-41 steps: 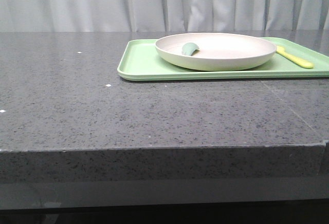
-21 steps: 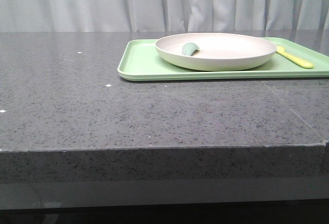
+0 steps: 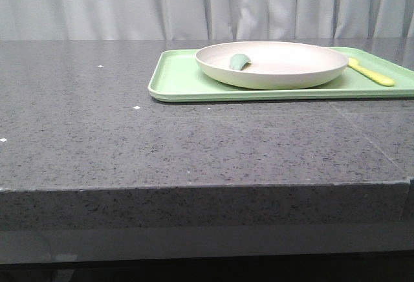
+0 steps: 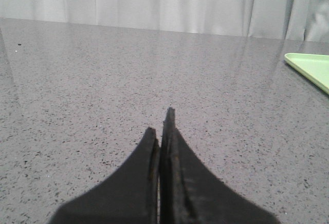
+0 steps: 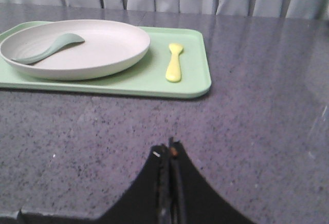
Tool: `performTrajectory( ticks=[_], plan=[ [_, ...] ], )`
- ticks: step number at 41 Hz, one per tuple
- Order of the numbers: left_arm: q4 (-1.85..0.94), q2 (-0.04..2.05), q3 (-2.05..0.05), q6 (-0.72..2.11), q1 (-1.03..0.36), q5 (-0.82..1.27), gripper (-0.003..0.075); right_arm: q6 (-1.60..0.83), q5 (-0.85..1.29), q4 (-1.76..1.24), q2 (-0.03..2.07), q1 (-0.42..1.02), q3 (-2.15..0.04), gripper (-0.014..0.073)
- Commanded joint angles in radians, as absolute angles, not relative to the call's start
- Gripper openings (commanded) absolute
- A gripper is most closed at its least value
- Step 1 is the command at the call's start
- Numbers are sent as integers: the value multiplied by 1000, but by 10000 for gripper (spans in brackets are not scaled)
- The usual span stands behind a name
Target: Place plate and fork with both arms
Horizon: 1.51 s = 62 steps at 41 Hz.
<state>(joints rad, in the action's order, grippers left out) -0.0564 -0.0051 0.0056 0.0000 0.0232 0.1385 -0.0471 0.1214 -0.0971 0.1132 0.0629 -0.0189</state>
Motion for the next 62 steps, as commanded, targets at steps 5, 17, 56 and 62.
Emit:
performTrajectory(
  ticks=[5, 17, 56, 62],
  plan=[
    [-64, -27, 9, 0, 25, 53, -18, -54, 97, -149, 26, 63, 23, -67],
    [-64, -27, 9, 0, 25, 53, -18, -54, 168, -145, -29, 62, 23, -67],
    [-64, -27, 9, 0, 25, 53, -18, -54, 171, -145, -29, 62, 23, -67],
    [-64, -27, 9, 0, 25, 53, -18, -54, 171, -145, -29, 62, 23, -67]
  ],
)
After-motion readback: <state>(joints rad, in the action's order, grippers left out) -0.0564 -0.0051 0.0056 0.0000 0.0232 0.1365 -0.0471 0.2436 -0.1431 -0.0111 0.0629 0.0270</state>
